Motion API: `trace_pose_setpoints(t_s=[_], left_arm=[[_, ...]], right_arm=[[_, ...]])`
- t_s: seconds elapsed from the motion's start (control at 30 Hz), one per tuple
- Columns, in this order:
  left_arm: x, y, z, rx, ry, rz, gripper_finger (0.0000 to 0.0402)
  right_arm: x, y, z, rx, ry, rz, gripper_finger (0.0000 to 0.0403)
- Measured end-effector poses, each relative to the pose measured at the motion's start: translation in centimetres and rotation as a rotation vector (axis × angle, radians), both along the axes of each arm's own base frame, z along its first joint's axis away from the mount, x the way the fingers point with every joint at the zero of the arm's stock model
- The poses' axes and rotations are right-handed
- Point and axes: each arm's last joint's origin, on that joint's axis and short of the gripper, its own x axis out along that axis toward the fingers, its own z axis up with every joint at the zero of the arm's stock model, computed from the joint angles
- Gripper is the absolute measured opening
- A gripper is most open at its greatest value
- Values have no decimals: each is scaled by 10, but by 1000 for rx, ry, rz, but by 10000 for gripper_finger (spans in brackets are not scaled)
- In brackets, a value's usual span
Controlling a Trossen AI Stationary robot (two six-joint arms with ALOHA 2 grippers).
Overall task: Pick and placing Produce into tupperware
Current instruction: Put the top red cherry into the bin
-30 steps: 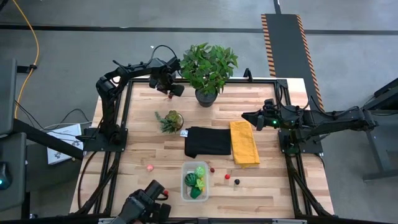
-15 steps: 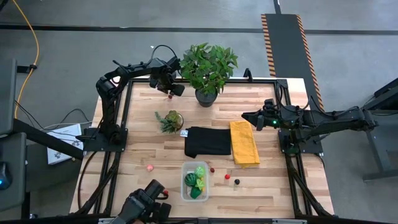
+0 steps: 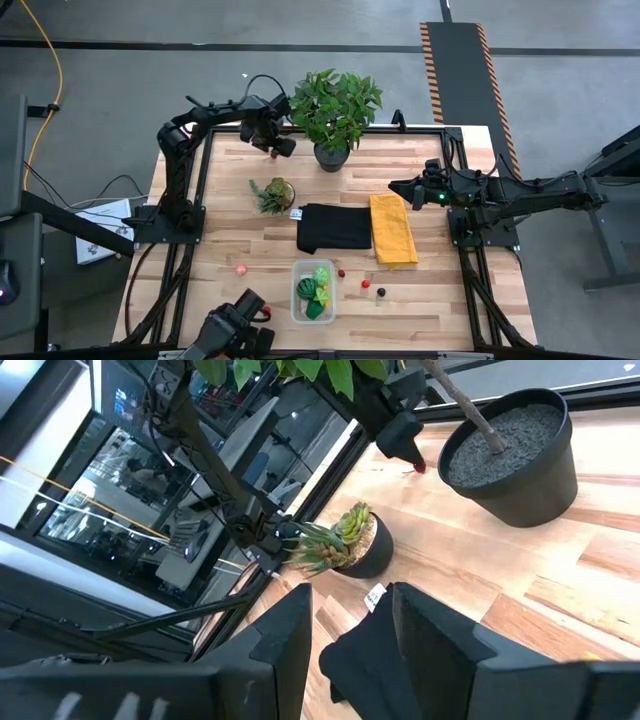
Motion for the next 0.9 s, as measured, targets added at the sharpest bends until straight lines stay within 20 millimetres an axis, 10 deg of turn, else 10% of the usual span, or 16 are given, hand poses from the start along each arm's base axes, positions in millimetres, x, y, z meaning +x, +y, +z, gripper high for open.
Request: trace_pose_setpoints(t_s=[0.9], left_arm=[[2, 2, -3, -1, -28, -31, 161]], right_arm=[[0, 0, 0, 0, 0, -1, 133]])
